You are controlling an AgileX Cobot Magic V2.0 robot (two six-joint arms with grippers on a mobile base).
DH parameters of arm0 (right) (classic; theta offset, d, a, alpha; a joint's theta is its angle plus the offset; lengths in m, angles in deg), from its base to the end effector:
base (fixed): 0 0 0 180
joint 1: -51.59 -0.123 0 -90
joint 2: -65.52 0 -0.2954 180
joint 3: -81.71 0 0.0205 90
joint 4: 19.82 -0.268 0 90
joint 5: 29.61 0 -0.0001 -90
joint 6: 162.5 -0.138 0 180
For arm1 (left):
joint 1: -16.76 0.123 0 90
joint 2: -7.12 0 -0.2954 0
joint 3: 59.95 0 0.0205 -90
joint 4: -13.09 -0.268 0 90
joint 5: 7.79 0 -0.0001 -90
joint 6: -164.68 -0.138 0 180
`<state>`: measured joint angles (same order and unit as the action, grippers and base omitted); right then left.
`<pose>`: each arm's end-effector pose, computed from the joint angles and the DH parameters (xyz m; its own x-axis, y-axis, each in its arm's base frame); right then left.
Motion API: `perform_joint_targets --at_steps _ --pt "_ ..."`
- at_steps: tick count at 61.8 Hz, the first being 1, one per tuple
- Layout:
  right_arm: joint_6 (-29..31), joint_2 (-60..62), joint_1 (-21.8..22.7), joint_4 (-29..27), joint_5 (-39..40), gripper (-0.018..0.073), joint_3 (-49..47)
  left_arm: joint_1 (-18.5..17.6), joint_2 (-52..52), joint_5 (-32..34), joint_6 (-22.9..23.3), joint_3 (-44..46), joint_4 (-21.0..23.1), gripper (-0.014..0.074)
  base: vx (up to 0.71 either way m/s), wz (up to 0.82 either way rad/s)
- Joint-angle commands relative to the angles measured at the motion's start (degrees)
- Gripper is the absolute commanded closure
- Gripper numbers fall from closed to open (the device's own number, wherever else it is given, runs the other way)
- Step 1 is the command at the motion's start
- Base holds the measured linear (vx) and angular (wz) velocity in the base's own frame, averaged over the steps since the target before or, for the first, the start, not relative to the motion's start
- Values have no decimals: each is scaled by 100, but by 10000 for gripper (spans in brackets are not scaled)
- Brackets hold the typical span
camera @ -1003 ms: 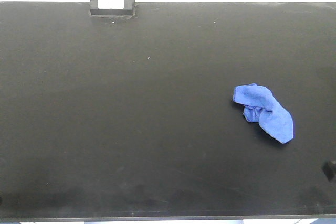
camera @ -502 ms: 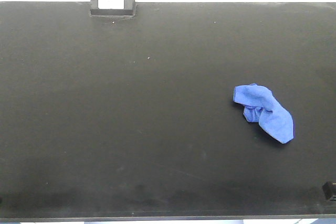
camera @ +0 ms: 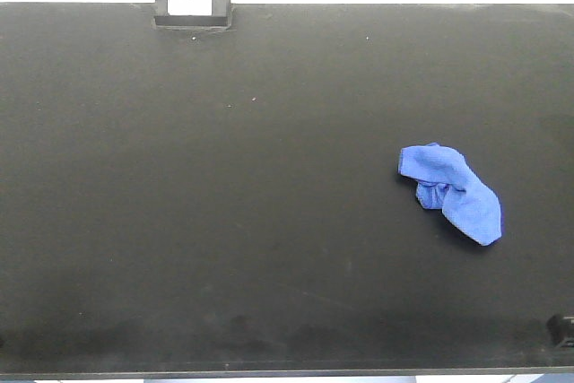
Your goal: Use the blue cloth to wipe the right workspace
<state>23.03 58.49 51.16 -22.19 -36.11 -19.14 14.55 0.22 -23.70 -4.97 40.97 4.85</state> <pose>0.1107 0.0015 0.1909 -0.0459 -0.0557 -0.9974 -0.0147 0.9984 -0.0551 0.1078 0.0013 0.1696 -0.2030 -0.0344 -0.9786 -0.0085 0.9994 -0.0334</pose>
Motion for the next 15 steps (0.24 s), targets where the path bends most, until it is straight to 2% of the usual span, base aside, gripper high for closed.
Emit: perform_joint_targets --at_steps 1,15 --pt "1 72 -211 50 452 564 119 -41 92 452 49 -174 -5 602 0 0" --pt "1 72 -252 50 452 564 119 -41 92 452 49 -174 -5 602 0 0"
